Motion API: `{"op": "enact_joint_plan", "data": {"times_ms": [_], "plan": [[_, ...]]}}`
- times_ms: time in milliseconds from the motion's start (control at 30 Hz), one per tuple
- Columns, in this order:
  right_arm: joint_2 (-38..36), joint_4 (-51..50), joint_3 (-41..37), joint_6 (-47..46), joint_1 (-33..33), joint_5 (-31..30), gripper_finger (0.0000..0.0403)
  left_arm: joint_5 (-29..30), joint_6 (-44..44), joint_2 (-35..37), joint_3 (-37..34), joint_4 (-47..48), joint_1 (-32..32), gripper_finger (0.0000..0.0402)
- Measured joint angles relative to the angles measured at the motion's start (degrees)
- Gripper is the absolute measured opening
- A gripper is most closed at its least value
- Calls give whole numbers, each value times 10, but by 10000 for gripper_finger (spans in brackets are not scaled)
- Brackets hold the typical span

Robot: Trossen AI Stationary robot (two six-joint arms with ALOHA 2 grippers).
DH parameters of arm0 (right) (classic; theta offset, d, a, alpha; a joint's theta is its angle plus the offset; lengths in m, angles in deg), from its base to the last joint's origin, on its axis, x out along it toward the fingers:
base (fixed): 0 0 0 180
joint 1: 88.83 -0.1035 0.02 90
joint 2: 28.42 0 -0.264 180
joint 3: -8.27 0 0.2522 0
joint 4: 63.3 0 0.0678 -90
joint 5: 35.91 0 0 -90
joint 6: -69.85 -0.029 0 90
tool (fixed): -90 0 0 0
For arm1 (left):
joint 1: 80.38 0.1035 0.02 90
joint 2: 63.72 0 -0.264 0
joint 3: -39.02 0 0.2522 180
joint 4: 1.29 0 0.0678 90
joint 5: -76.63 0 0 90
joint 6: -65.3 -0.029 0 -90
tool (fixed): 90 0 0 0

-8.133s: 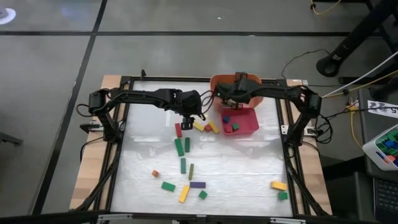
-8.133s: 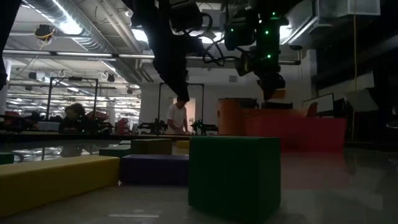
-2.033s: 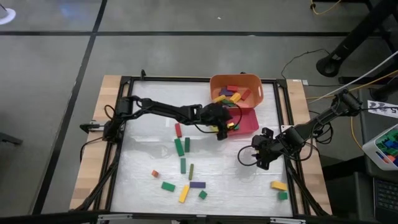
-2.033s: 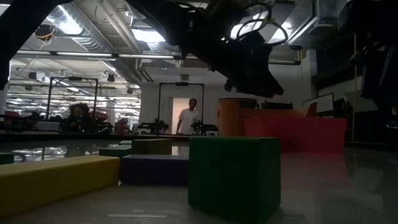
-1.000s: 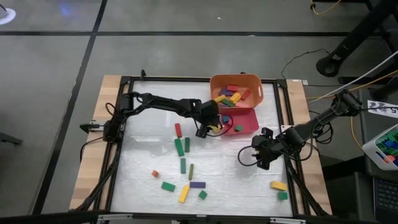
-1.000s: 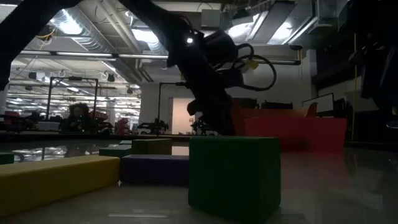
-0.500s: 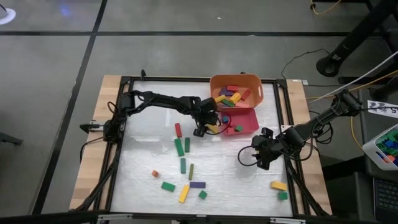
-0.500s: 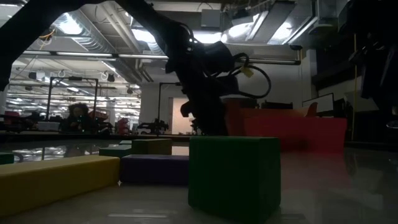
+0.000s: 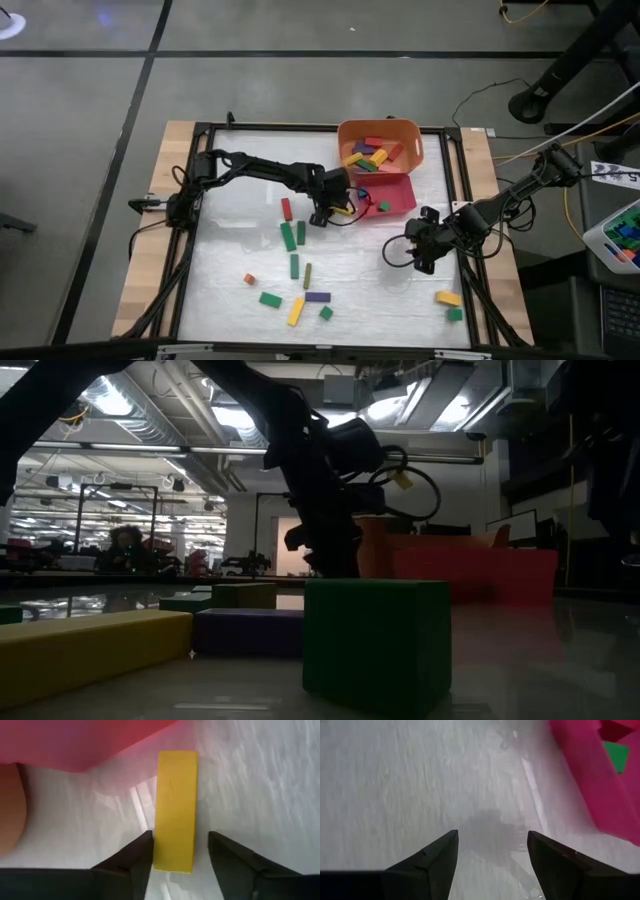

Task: Sort blocks by size
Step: Put the yellow rectangle block into the orange bin

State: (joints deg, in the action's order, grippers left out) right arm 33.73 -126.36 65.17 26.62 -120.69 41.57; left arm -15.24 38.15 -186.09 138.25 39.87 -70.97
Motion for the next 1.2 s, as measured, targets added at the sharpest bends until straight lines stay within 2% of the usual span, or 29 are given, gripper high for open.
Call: {"op": "enact_joint_plan", "data": {"times_ms": [200,367,467,700,800,967,1100,1200], "plan": [[0,0,0,0,0,49,239,3,21,0,0,-1,-6,84],[0,0,0,-14,-1,105,239,-3,73,6,0,10,-12,81],[0,0,0,-30,-1,127,239,-28,79,25,0,19,-17,81],[0,-1,0,-33,-1,136,239,-49,70,104,0,1,-25,82],[0,-1,0,-31,-1,136,239,-34,51,126,0,-67,-16,88],[0,0,0,-31,-1,137,239,16,24,118,0,-229,20,90],[0,3,0,-41,-1,183,239,36,9,96,0,-341,57,97],[0,4,0,-79,-5,227,239,38,17,77,0,-384,82,117]]}}
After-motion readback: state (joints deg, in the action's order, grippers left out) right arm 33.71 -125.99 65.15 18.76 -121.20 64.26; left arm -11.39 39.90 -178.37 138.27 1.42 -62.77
